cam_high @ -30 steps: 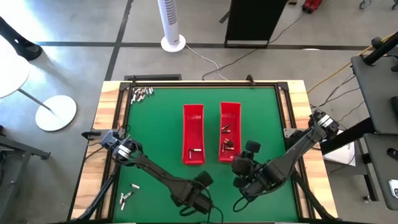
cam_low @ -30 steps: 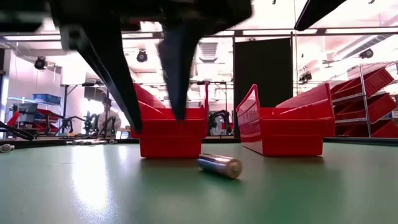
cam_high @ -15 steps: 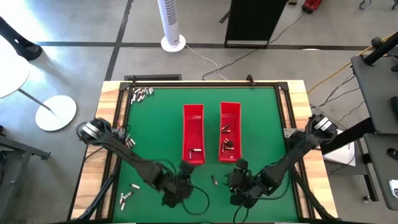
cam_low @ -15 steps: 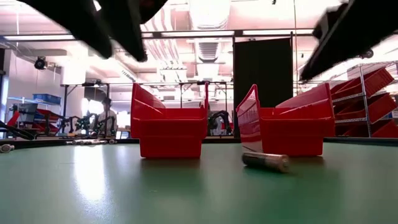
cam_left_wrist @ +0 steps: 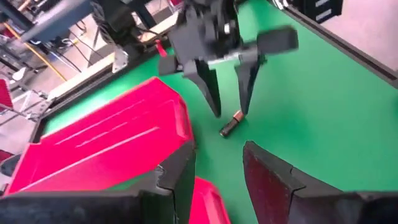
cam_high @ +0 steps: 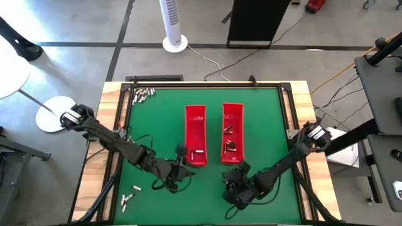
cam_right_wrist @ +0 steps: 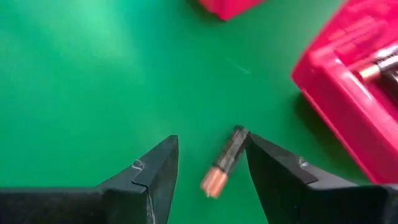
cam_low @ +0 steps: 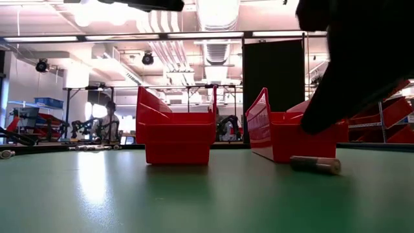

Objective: Sort batteries
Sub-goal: Put the black battery into the right red bin

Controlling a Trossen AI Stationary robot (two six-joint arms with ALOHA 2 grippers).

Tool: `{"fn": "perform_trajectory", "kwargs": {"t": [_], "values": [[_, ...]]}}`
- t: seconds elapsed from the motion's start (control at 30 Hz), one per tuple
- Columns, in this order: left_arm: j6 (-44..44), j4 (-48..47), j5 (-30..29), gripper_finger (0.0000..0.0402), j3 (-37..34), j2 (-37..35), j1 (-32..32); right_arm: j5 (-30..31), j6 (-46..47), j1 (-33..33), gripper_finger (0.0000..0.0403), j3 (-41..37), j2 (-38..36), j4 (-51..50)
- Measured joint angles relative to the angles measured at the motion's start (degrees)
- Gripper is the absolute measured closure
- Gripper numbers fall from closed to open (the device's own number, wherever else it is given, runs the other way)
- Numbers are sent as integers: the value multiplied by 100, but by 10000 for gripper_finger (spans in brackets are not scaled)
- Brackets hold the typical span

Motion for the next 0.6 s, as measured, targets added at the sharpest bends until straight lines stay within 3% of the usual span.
{"fn": "perform_trajectory", "kwargs": {"t": [0.23, 0.6], "values": [[-16, -136, 13, 286, -24, -275, 49, -349, 950, -37, 232, -62, 309, -686], [-65, -1033, -32, 286, -39, -372, 59, -571, 921, -16, 263, -42, 458, -755]]}}
